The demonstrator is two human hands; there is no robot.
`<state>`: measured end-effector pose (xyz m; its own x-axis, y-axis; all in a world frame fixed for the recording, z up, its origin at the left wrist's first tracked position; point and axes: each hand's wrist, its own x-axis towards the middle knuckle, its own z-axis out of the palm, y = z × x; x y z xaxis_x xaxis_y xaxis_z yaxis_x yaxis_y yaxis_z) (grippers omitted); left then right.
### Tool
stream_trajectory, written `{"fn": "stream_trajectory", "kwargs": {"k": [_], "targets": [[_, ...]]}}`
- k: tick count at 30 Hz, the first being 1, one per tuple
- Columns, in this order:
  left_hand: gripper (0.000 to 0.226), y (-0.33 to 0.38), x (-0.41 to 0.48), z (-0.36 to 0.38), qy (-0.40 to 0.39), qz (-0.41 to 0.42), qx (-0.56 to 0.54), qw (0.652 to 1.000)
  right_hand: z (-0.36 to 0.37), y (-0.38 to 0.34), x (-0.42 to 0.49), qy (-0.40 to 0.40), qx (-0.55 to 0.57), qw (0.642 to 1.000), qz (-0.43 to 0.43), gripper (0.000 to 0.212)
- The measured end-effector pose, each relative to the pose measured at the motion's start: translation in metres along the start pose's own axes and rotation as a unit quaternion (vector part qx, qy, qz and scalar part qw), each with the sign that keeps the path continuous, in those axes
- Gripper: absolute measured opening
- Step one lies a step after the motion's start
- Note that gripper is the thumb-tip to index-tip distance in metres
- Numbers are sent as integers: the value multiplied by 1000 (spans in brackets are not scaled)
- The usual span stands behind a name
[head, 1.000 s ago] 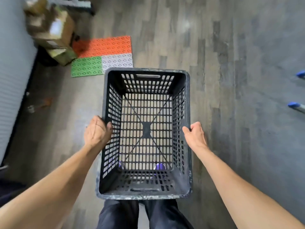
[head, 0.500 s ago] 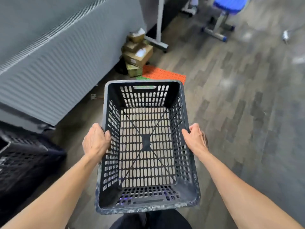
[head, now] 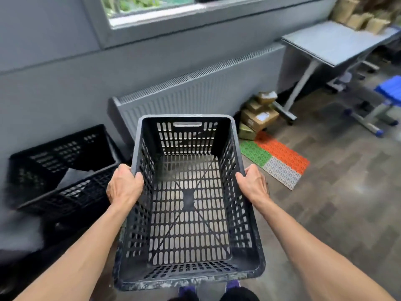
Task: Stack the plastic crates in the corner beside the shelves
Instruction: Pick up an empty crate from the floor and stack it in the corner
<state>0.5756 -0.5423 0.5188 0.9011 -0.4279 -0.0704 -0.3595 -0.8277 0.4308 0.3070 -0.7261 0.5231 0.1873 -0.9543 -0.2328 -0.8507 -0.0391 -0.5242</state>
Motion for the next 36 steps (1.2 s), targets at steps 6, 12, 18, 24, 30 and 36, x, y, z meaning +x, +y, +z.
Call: {"fn": "stream_trajectory", "kwargs": {"k": [6,12,18,24,30,36], "targets": [[23,-41,28,-46,69,-77,-29,994,26,-83,21,-42,-4,994,-97,21],[25,-65,46,-66,116,-167,-28,979,57,-151,62,-105,-20,977,-186,26],[24,-76,53,-80,150,-268,-27,951,80,-218,99,-165,-36,946,-277,25],[25,-97,61,-99,182,-323,-21,929,103,-288,108,-202,-44,911,-357,23],[28,-129,81,-117,204,-359,-42,910,138,-350,101,-204,-70,888,-405,19],[29,-180,116,-129,203,-381,-58,900,184,-410,91,-213,-101,872,-430,19]]}}
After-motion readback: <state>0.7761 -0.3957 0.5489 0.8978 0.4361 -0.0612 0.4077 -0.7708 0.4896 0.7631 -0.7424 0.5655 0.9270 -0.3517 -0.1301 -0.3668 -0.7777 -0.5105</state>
